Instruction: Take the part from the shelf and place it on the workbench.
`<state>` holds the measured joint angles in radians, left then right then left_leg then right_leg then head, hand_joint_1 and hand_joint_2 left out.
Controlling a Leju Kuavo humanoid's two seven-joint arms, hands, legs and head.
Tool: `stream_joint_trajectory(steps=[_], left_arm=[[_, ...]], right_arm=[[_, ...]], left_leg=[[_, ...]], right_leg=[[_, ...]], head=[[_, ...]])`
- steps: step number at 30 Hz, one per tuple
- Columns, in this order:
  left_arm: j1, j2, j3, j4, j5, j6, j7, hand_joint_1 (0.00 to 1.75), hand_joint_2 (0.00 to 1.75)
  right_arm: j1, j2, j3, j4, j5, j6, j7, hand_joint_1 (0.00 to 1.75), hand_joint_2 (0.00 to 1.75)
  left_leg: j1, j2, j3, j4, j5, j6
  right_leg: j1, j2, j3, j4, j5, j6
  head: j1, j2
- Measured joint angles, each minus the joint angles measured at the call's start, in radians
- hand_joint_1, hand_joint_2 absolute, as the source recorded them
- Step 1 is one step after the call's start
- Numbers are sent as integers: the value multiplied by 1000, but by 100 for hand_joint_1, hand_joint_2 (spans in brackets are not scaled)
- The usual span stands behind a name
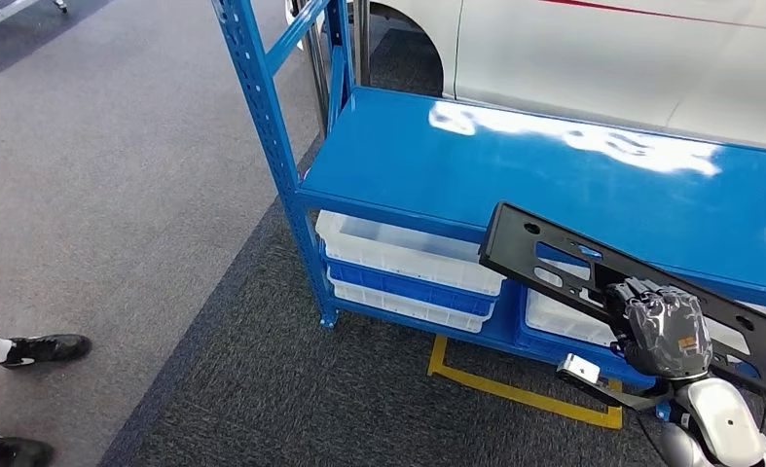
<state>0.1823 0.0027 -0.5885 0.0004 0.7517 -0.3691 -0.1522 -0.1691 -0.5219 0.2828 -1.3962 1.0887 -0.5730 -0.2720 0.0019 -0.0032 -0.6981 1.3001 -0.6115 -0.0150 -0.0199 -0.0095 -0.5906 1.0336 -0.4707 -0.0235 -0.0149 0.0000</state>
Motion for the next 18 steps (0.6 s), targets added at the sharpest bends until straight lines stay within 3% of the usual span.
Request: stream_joint_trajectory(steps=[1, 3, 5, 7, 9, 10, 11, 13, 14, 15, 16, 17, 18], left_arm=[[-1, 1, 0, 0, -4, -2, 0, 0, 175], [-3, 5, 1, 0, -13, -6, 0, 0, 175], [-6, 13, 1, 0, -22, -9, 0, 0, 175], [-8, 19, 1, 0, -30, -11, 0, 0, 175], [-8, 23, 2, 0, -38, -14, 0, 0, 175], [-7, 24, 2, 0, -42, -15, 0, 0, 175], [-7, 26, 2, 1, -46, -17, 0, 0, 175], [-7, 27, 2, 1, -53, -19, -1, 0, 175], [-7, 27, 3, 1, -56, -19, -1, 0, 175], [-7, 28, 3, 1, -60, -20, -1, 0, 175], [-8, 29, 4, 1, -64, -20, -1, 0, 175], [-8, 30, 5, 1, -69, -22, -1, 0, 175], [-8, 31, 5, 1, -75, -25, -1, 0, 175]], right_arm=[[0, 0, 0, 0, 0, 1, 0, 175, 175], [-1, 0, 0, 0, 0, 3, 1, 175, 175], [-4, 0, 1, -1, 0, 8, 2, 175, 175], [-10, 1, 2, -2, 0, 18, 4, 175, 175], [-13, 2, 7, -6, 1, 30, 8, 175, 175], [-13, 3, 11, -8, 1, 33, 10, 175, 175], [-13, 4, 14, -10, 0, 37, 12, 175, 175], [-15, 6, 20, -11, -2, 52, 15, 175, 175], [-17, 7, 23, -11, -5, 64, 16, 175, 175], [-20, 8, 26, -10, -9, 78, 18, 175, 175], [-23, 11, 30, -10, -13, 90, 18, 175, 175], [-28, 14, 33, -10, -16, 98, 18, 175, 175], [-34, 17, 38, -10, -18, 103, 18, 175, 175]], left_leg=[[1, 0, 17, 13, 21, 0], [0, 0, 100, -61, 80, 8], [-4, -1, 218, -222, 76, 21], [-10, -2, 277, -321, 56, 30], [-11, 0, 270, -340, 77, 41], [-10, 3, 263, -348, 91, 49], [-8, 6, 252, -353, 107, 58], [-9, 8, 223, -350, 131, 68], [-10, 9, 204, -343, 140, 70], [-11, 9, 183, -333, 148, 69], [-11, 9, 160, -321, 155, 68], [-11, 10, 136, -307, 162, 66], [-11, 11, 112, -292, 167, 64]], right_leg=[[0, 0, -16, 2, 11, 1], [2, -1, -45, 6, 33, 5], [4, -2, -61, 8, 51, 12], [2, -4, -64, 1, 72, 23], [-1, -2, -67, -9, 88, 36], [0, 1, -74, -1, 72, 41], [1, 5, -85, 24, 38, 44], [3, 8, -108, 124, -67, 46], [3, 8, -116, 182, -104, 47], [3, 8, -117, 230, -118, 47], [3, 8, -109, 257, -105, 48], [2, 8, -87, 253, -75, 48], [0, 8, -50, 220, -45, 49]], head=[[0, 0], [0, 0], [0, 0], [0, 0], [0, 0], [0, 0], [0, 0], [2, 0], [2, 0], [2, 0], [2, 0], [2, 0], [2, 0]])
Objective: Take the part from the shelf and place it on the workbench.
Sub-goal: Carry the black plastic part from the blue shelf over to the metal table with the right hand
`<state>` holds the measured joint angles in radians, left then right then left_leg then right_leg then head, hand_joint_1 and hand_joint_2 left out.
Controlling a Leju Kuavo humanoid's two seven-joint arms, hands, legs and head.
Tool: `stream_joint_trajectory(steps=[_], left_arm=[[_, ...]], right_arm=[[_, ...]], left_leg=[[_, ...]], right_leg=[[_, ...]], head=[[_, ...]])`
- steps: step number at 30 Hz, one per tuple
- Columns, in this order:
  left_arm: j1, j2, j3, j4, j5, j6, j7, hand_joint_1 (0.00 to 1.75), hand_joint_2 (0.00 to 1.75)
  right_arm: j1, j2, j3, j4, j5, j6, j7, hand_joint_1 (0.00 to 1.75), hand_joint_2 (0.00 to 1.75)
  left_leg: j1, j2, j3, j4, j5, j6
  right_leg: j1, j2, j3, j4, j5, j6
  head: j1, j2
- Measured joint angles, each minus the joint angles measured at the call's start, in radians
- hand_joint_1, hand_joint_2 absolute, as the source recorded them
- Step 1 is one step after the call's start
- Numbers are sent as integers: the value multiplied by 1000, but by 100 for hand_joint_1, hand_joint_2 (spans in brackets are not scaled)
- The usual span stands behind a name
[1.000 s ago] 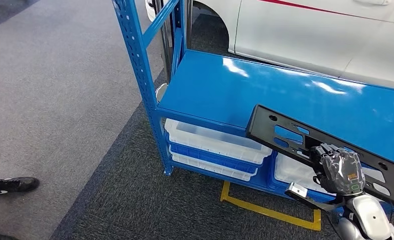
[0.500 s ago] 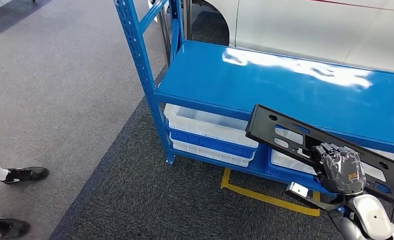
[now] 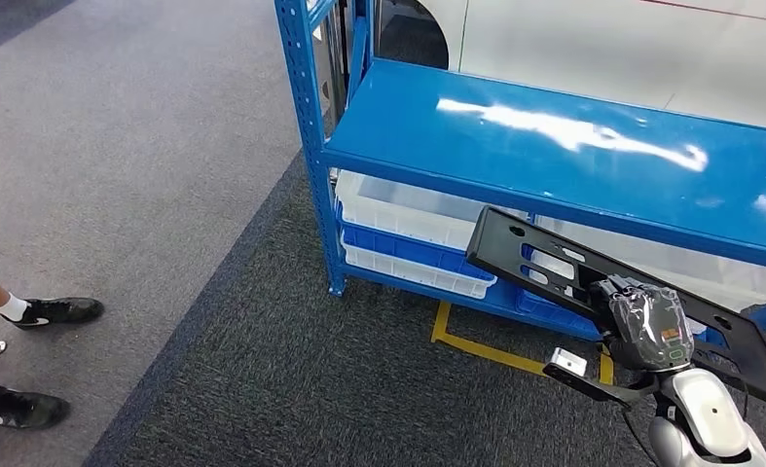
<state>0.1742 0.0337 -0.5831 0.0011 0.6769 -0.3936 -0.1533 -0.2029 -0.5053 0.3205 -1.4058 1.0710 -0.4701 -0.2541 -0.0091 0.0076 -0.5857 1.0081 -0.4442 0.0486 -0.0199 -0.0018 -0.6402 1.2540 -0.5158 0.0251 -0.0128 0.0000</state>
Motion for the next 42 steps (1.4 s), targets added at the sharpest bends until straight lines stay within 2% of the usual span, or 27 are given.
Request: stream_joint_trajectory(steps=[2, 4, 6, 7, 9, 11, 12, 13, 14, 15, 16, 18, 19, 20, 22, 24, 26, 28, 29, 30, 32, 34, 36, 37, 39, 41, 42], left_arm=[[0, 5, 0, 0, -12, -6, -1, 0, 175], [0, 11, 1, 0, -22, -11, -1, 0, 175], [0, 18, 1, 1, -32, -15, 0, 0, 175], [0, 22, 2, 1, -36, -16, 0, 0, 175], [0, 27, 3, 2, -41, -17, 1, 0, 175], [-1, 29, 4, 2, -45, -18, 0, 0, 175], [-1, 29, 5, 2, -47, -18, 0, 0, 175], [-2, 30, 6, 2, -50, -19, 0, 0, 175], [-2, 30, 8, 2, -53, -19, 0, 0, 175], [-1, 30, 11, 2, -56, -19, 0, 0, 175], [-2, 32, 13, 2, -60, -20, 0, 0, 175], [-5, 36, 19, 2, -69, -21, -1, 0, 175], [-7, 38, 21, 2, -74, -22, -1, 0, 175], [-8, 40, 22, 2, -78, -22, -1, 0, 175], [-6, 42, 26, 2, -87, -23, -1, 0, 175], [-4, 43, 30, 2, -95, -24, -1, 0, 175], [-4, 43, 34, 2, -102, -27, -1, 0, 175], [-3, 43, 38, 2, -110, -32, -3, 0, 175], [-3, 43, 39, 2, -116, -34, -4, 0, 175], [-3, 43, 41, 2, -122, -36, -4, 0, 175], [-4, 47, 44, 2, -134, -38, -4, 0, 175], [-7, 52, 46, 2, -143, -39, -1, 0, 175], [-7, 56, 47, 2, -148, -40, 1, 0, 175], [-6, 58, 47, 2, -152, -42, 0, 0, 175], [-5, 62, 48, 2, -160, -48, -3, 0, 175], [-8, 67, 48, 2, -172, -54, -6, 0, 175], [-10, 69, 48, 2, -179, -57, -7, 0, 175]], right_arm=[[-12, 6, 9, 0, -1, 4, 0, 175, 175], [-22, 12, 18, 0, -2, 7, 0, 175, 175], [-35, 21, 30, 3, -3, 12, 0, 175, 175], [-42, 25, 37, 6, -3, 16, 1, 175, 175], [-51, 33, 50, 9, -3, 21, 1, 175, 175], [-55, 38, 58, 10, -3, 22, 1, 175, 175], [-56, 39, 61, 11, -3, 22, 1, 175, 175], [-58, 41, 64, 12, -3, 23, 1, 175, 175], [-59, 42, 67, 13, -3, 25, 2, 175, 175], [-60, 43, 69, 14, -4, 27, 2, 175, 175], [-61, 45, 72, 14, -5, 30, 2, 175, 175], [-64, 47, 77, 15, -6, 36, 2, 175, 175], [-67, 48, 79, 16, -7, 39, 3, 175, 175], [-71, 49, 83, 17, -8, 41, 3, 175, 175], [-79, 53, 91, 20, -9, 44, 3, 175, 175], [-86, 56, 98, 22, -10, 46, 3, 175, 175], [-90, 58, 104, 25, -12, 48, 3, 175, 175], [-91, 60, 110, 29, -12, 51, 3, 175, 175], [-91, 62, 114, 31, -13, 53, 3, 175, 175], [-92, 63, 117, 32, -13, 55, 3, 175, 175], [-99, 68, 126, 34, -13, 58, 3, 175, 175], [-108, 75, 135, 37, -13, 62, 3, 175, 175], [-115, 82, 141, 41, -13, 66, 4, 175, 175], [-118, 86, 144, 42, -13, 68, 4, 175, 175], [-125, 92, 148, 42, -13, 70, 4, 175, 175], [-129, 95, 153, 42, -13, 71, 4, 175, 175], [-130, 97, 156, 42, -13, 73, 4, 175, 175]], left_leg=[[-2, 0, -37, 28, 9, -8], [-4, 0, -51, 40, 20, -18], [-5, -3, -58, 44, 33, -29], [-4, -5, -65, 51, 24, -35], [0, -10, -86, 106, -46, -50], [4, -10, -112, 217, -137, -61], [5, -10, -119, 271, -153, -64], [6, -10, -118, 306, -143, -64], [6, -9, -102, 308, -113, -62], [5, -7, -73, 280, -80, -58], [2, 3, -24, 218, -60, -49], [-8, 32, 74, 67, -71, -31], [-12, 42, 104, 13, -85, -23], [-15, 41, 114, -14, -92, -17], [-13, 25, 116, -38, -73, -6], [-7, 10, 113, -57, -48, 5], [-5, -5, 97, -56, -33, 11], [-4, -24, 77, -46, -25, 10], [-2, -34, 69, -38, -24, 8], [1, -45, 61, -28, -25, 4], [5, -65, 42, 1, -32, -8], [5, -82, 20, 26, -37, -22], [7, -99, 6, 32, -33, -32], [9, -98, 2, 36, -34, -37], [10, -68, -20, 81, -63, -49], [13, -28, -73, 197, -125, -59], [15, -19, -102, 260, -150, -63]], right_leg=[[0, 1, 90, -120, -6, -3], [6, 2, 135, -198, -44, -12], [6, 0, 129, -207, -36, -26], [4, -1, 120, -207, -26, -33], [0, -6, 95, -210, -4, -48], [1, -8, 67, -209, 15, -54], [2, -9, 52, -208, 25, -54], [3, -11, 38, -208, 36, -55], [5, -15, 25, -207, 45, -55], [8, -19, 14, -206, 54, -54], [10, -24, 7, -206, 61, -54], [13, -36, 1, -206, 74, -49], [13, -44, 0, -207, 79, -44], [12, -53, 1, -210, 86, -38], [11, -62, 2, -214, 90, -26], [10, -39, -14, -174, 52, -17], [5, -10, -57, -58, -25, -9], [0, -3, -82, 33, -64, -1], [-3, -2, -70, 29, -56, 3], [-8, 0, -38, -15, -31, 7], [-17, 33, 34, -134, 5, 14], [-20, 60, 60, -186, 8, 7], [-15, 48, 55, -183, 7, -10], [-15, 38, 55, -185, 10, -17], [-16, 16, 56, -190, 14, -31], [-13, -8, 55, -192, 15, -38], [-11, -21, 55, -192, 15, -40]], head=[[-1, 0], [-2, 0], [-3, 0], [-3, 0], [-3, 0], [-4, 0], [-4, 0], [-4, 0], [-4, 0], [-4, 0], [-4, 0], [-4, 0], [-4, 0], [-4, 0], [-3, 0], [-3, 0], [-2, 0], [-2, 0], [-2, 0], [-2, 0], [-2, 0], [-4, 0], [-5, 0], [-5, 0], [-7, 0], [-9, 0], [-9, 0]])
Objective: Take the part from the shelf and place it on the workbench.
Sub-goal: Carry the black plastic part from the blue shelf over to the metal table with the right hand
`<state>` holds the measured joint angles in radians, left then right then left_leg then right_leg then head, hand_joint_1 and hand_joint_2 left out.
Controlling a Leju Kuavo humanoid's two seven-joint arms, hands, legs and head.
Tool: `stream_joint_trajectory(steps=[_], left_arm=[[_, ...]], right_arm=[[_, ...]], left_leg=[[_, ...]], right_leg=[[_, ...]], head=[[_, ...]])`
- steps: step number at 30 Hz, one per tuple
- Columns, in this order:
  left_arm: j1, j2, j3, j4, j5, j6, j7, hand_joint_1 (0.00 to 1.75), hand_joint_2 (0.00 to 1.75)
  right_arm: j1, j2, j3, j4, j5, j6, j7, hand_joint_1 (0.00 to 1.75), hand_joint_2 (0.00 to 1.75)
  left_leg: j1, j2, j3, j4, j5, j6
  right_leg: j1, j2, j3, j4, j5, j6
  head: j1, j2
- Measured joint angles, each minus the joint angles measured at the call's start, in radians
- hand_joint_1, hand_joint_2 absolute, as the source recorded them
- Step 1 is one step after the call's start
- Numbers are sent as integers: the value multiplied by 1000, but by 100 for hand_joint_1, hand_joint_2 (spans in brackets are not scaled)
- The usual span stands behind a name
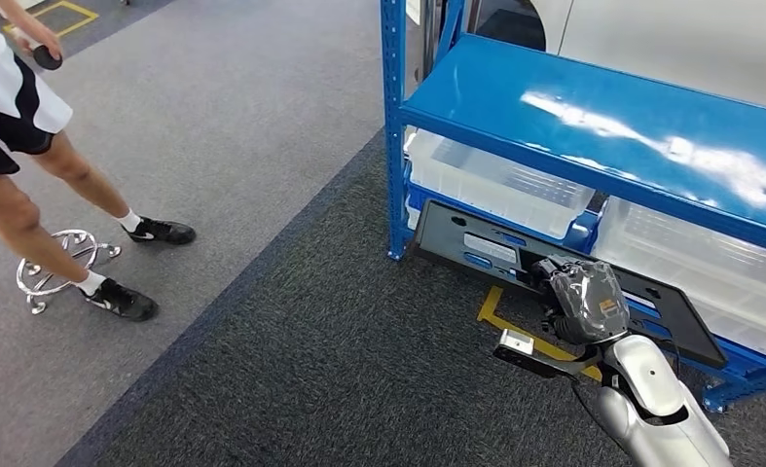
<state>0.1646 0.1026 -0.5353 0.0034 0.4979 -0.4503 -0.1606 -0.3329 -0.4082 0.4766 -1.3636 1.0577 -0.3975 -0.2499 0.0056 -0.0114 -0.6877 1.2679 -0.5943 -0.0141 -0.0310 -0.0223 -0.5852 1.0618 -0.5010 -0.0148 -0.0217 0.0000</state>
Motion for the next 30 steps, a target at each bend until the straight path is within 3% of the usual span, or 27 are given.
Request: stream_joint_trajectory(steps=[1, 2, 4, 5, 7, 8, 10, 12, 14, 16, 17, 18, 19, 21, 23, 25, 27, 29, 30], left_arm=[[-1, 2, 0, 0, -8, -4, 0, 0, 175], [-1, 4, 0, 0, -16, -8, 0, 0, 175], [-1, 12, 0, 0, -27, -15, 0, 0, 175], [-2, 18, 0, 0, -31, -17, 0, 0, 175], [-5, 27, 0, 0, -34, -20, 0, 0, 175], [-6, 31, 0, 0, -34, -21, 0, 0, 175], [-3, 35, 0, 0, -34, -22, 0, 0, 175], [-1, 35, 0, 0, -36, -23, 0, 0, 175], [-5, 36, 0, 0, -51, -26, -2, 0, 175], [-9, 41, 0, 0, -84, -38, -7, 0, 175], [-11, 46, 0, 0, -105, -48, -10, 0, 175], [-12, 54, 0, 0, -126, -59, -12, 0, 175], [-14, 65, 0, 0, -146, -70, -14, 0, 175], [-20, 86, -1, 0, -174, -85, -15, 0, 175], [-28, 103, -1, 0, -188, -89, -16, 0, 175], [-29, 111, -1, 0, -199, -89, -15, 0, 175], [-25, 114, 1, 0, -206, -87, -14, 0, 175], [-22, 112, 12, 0, -200, -75, -12, 0, 175], [-21, 109, 22, 0, -193, -63, -12, 0, 175]], right_arm=[[-1, 3, 4, 0, 0, 2, 0, 175, 175], [-3, 8, 8, 0, 0, 4, 0, 175, 175], [-12, 21, 16, 0, 2, 9, 1, 175, 175], [-17, 28, 20, 0, 4, 11, 1, 175, 175], [-27, 37, 26, 0, 7, 15, 3, 175, 175], [-30, 41, 28, 1, 8, 17, 4, 175, 175], [-36, 48, 32, 1, 10, 18, 5, 175, 175], [-41, 54, 35, 2, 10, 19, 5, 175, 175], [-45, 57, 39, 4, 11, 21, 4, 175, 175], [-47, 64, 51, 11, 13, 28, 4, 175, 175], [-50, 75, 62, 16, 16, 33, 5, 175, 175], [-56, 89, 76, 22, 19, 39, 9, 175, 175], [-66, 108, 95, 28, 23, 45, 15, 175, 175], [-91, 146, 138, 42, 29, 52, 28, 175, 175], [-107, 176, 176, 52, 33, 55, 36, 175, 175], [-115, 199, 202, 57, 31, 56, 40, 175, 175], [-124, 211, 215, 58, 27, 54, 49, 175, 175], [-124, 207, 220, 55, 23, 41, 62, 175, 175], [-115, 195, 221, 50, 21, 27, 69, 175, 175]], left_leg=[[1, 4, -18, 39, -9, -1], [1, 7, -19, 41, 2, 0], [-2, 21, 36, -64, 66, 11], [-7, 43, 71, -135, 91, 20], [-20, 74, 112, -224, 115, 36], [-24, 77, 113, -234, 114, 40], [-22, 54, 113, -248, 124, 48], [-14, 34, 122, -269, 139, 57], [-12, 12, 125, -278, 148, 62], [-12, -14, 123, -276, 150, 63], [-12, -27, 123, -274, 150, 63], [-12, -41, 123, -271, 149, 62], [-11, -54, 123, -266, 147, 59], [-11, -76, 113, -248, 140, 49], [-7, -100, 95, -235, 139, 37], [-2, -122, 85, -234, 142, 25], [-3, -86, 70, -209, 126, 13], [-1, -22, 26, -115, 77, 2], [3, -6, -6, -51, 50, -2]], right_leg=[[2, -13, 0, 0, 0, -1], [4, -25, 0, 0, -1, -1], [8, -46, 3, 0, -2, -2], [10, -56, 4, -1, -2, -1], [14, -75, 6, -3, -3, 3], [15, -85, 7, -5, -2, 7], [17, -102, 13, -10, -2, 17], [17, -67, 7, 15, -28, 24], [16, -6, -37, 118, -88, 25], [16, 19, -90, 230, -130, 25], [16, 22, -101, 247, -124, 25], [15, 24, -93, 227, -98, 25], [14, 32, -71, 172, -58, 24], [6, 81, -23, 54, 0, 21], [5, 110, -9, 7, 9, 18], [8, 86, -8, 1, 9, 10], [7, 57, 1, -10, 12, -3], [8, 27, 9, -18, 12, -12], [9, 11, 12, -19, 9, -13]], head=[[0, 0], [0, 0], [0, 0], [0, 0], [0, 0], [0, 0], [0, 0], [1, 0], [2, 0], [2, 0], [2, 0], [2, 0], [2, 0], [2, 0], [1, 0], [1, 0], [-2, 0], [-4, 0], [-5, 0]])
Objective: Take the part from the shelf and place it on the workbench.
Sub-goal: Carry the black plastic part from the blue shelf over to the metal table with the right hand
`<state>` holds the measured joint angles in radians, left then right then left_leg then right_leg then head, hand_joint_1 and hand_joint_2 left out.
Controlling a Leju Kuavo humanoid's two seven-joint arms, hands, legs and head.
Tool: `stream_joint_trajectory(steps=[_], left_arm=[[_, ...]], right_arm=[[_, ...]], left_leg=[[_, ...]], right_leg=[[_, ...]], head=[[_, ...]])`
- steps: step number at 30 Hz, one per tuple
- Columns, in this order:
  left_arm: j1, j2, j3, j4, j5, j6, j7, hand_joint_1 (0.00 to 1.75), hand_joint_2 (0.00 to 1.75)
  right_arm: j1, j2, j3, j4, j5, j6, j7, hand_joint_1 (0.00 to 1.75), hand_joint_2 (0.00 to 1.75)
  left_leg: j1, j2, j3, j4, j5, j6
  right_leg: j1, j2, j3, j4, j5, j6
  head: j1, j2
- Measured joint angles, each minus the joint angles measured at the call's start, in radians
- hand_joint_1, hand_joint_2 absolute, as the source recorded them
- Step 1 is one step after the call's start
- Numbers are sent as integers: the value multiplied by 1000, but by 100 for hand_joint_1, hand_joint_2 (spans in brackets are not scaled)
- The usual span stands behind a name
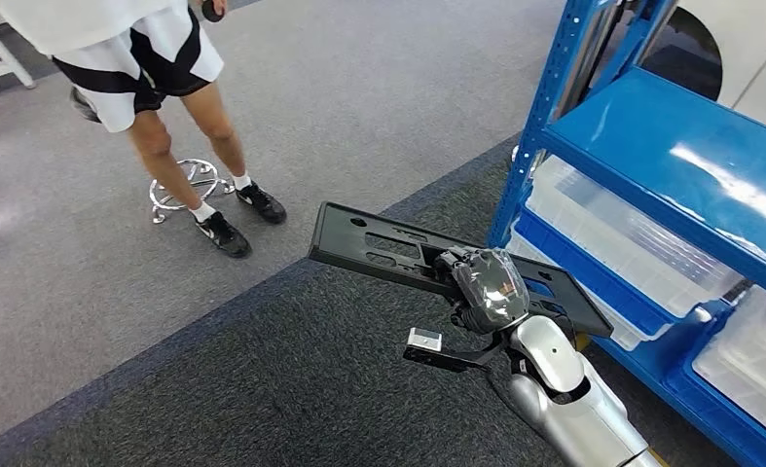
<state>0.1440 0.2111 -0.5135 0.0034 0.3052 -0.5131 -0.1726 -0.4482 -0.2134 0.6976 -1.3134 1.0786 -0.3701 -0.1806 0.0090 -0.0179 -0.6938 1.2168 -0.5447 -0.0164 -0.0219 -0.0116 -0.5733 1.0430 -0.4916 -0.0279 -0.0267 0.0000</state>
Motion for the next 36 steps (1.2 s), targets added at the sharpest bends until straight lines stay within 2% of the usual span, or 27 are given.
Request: stream_joint_trajectory(steps=[1, 2, 3, 5, 7, 8, 10, 11, 13, 14, 15, 16, 17, 18, 19, 20, 22, 23, 24, 25, 26, 28, 30, 32, 33, 34, 36], left_arm=[[3, -7, 11, 0, 9, 14, 0, 0, 175], [9, -17, 24, 0, 19, 30, 0, 0, 175], [18, -30, 38, 0, 28, 47, 0, 0, 175], [36, -58, 65, 0, 36, 76, 0, 0, 175], [49, -80, 85, 0, 33, 90, 0, 0, 175], [53, -89, 94, 0, 28, 92, -1, 0, 175], [60, -99, 104, 0, 19, 93, -1, 0, 175], [64, -102, 108, 0, 15, 93, -2, 0, 175], [67, -106, 114, 0, 9, 91, -4, 0, 175], [67, -108, 117, 0, 5, 90, -6, 0, 175], [66, -108, 120, 0, 1, 90, -10, 0, 175], [66, -108, 123, 0, -4, 90, -15, 0, 175], [68, -108, 125, 0, -10, 89, -20, 0, 175], [71, -107, 126, 0, -16, 88, -26, 0, 175], [76, -106, 127, 0, -22, 86, -31, 0, 175], [82, -105, 128, 0, -28, 83, -37, 0, 175], [90, -99, 130, 0, -36, 77, -47, 0, 175], [93, -96, 130, 0, -38, 75, -50, 0, 175], [95, -92, 131, 0, -39, 74, -52, 0, 175], [98, -89, 131, 0, -39, 73, -54, 0, 175], [102, -87, 132, 0, -41, 73, -55, 0, 175], [107, -81, 133, 0, -44, 70, -61, 0, 175], [107, -73, 135, 0, -50, 65, -72, 0, 175], [109, -64, 140, 0, -56, 61, -86, 0, 175], [112, -60, 142, 0, -59, 59, -92, 0, 175], [118, -56, 144, 0, -62, 56, -98, 0, 175], [128, -46, 147, 0, -68, 52, -107, 0, 175]], right_arm=[[15, -15, 0, -7, -2, -17, 5, 175, 175], [37, -39, -2, -18, -4, -39, 6, 175, 175], [63, -64, -7, -31, -6, -61, 3, 175, 175], [117, -110, -32, -60, -8, -98, -11, 175, 175], [161, -142, -71, -88, -2, -117, -22, 175, 175], [179, -152, -89, -101, 3, -121, -25, 175, 175], [207, -161, -111, -123, 15, -123, -30, 175, 175], [220, -163, -117, -133, 21, -123, -31, 175, 175], [246, -167, -125, -152, 36, -124, -30, 175, 175], [261, -171, -130, -160, 44, -125, -28, 175, 175], [280, -176, -135, -169, 51, -126, -22, 175, 175], [303, -182, -141, -177, 59, -128, -16, 175, 175], [330, -189, -149, -188, 68, -130, -9, 175, 175], [358, -196, -159, -202, 79, -131, -2, 175, 175], [387, -203, -168, -218, 90, -132, 5, 175, 175], [414, -210, -179, -236, 102, -132, 10, 175, 175], [456, -222, -199, -269, 118, -132, 19, 175, 175], [472, -227, -208, -283, 123, -131, 22, 175, 175], [485, -230, -216, -294, 125, -131, 24, 175, 175], [495, -232, -223, -304, 126, -130, 25, 175, 175], [502, -234, -229, -314, 130, -128, 27, 175, 175], [518, -236, -241, -336, 140, -119, 33, 175, 175], [540, -239, -254, -359, 153, -107, 40, 175, 175], [566, -246, -267, -383, 163, -99, 49, 175, 175], [578, -250, -274, -395, 165, -98, 52, 175, 175], [587, -254, -282, -407, 167, -98, 56, 175, 175], [600, -262, -297, -432, 170, -98, 60, 175, 175]], left_leg=[[4, 7, -26, 51, -16, -3], [8, 11, -38, 76, -17, -5], [11, 15, -29, 61, 1, -7], [14, 38, 34, -57, 60, -8], [7, 70, 85, -157, 88, 0], [3, 79, 93, -176, 87, 6], [-2, 62, 92, -181, 87, 21], [-1, 53, 96, -187, 89, 29], [1, 34, 105, -201, 96, 45], [1, 23, 106, -204, 98, 51], [-1, 11, 106, -204, 98, 55], [-3, -3, 106, -203, 97, 59], [-5, -19, 106, -202, 96, 60], [-7, -36, 107, -199, 95, 61], [-8, -53, 108, -196, 93, 61], [-8, -70, 108, -192, 91, 60], [-10, -97, 102, -178, 84, 53], [-10, -109, 97, -173, 82, 49], [-9, -120, 91, -171, 82, 43], [-7, -132, 88, -172, 83, 38], [-5, -132, 86, -170, 82, 32], [-8, -84, 71, -131, 55, 22], [-7, -15, 20, -21, -6, 12], [-1, 9, -31, 85, -47, 4], [1, 13, -35, 95, -42, 3], [2, 16, -17, 64, -19, 3], [-1, 43, 58, -69, 39, 10]], right_leg=[[0, -17, 2, 0, -3, 0], [0, -33, 6, 0, -7, 2], [-1, -48, 10, 1, -11, 5], [-3, -74, 20, 1, -20, 13], [0, -93, 28, 0, -26, 25], [3, -101, 30, -3, -27, 31], [5, -115, 37, -10, -28, 43], [4, -107, 41, -8, -33, 48], [0, -57, 25, 39, -70, 53], [-1, -24, 1, 93, -102, 51], [0, -4, -32, 161, -134, 48], [1, 6, -64, 224, -158, 47], [3, 10, -86, 262, -164, 46], [3, 13, -92, 264, -149, 45], [3, 17, -79, 226, -116, 42], [2, 33, -54, 162, -75, 39], [-1, 82, -10, 50, -25, 36], [-1, 98, -1, 24, -19, 35], [1, 101, 0, 18, -22, 33], [2, 88, 1, 16, -20, 30], [2, 75, 5, 13, -19, 25], [-1, 48, 14, 2, -16, 14], [1, 16, 22, -2, -19, 7], [5, -19, 26, -2, -25, 5], [5, -35, 29, -2, -28, 5], [6, -50, 32, -2, -31, 6], [7, -74, 41, -2, -38, 10]], head=[[0, 0], [0, 0], [0, 0], [0, 0], [0, 0], [0, 0], [1, 0], [1, 0], [2, 0], [2, 0], [2, 0], [2, 0], [3, 0], [2, 0], [2, 0], [2, 0], [2, 0], [2, 0], [2, 0], [2, 0], [2, 0], [-1, 0], [-4, 0], [-4, 0], [-4, 0], [-4, 0], [-4, 0]])
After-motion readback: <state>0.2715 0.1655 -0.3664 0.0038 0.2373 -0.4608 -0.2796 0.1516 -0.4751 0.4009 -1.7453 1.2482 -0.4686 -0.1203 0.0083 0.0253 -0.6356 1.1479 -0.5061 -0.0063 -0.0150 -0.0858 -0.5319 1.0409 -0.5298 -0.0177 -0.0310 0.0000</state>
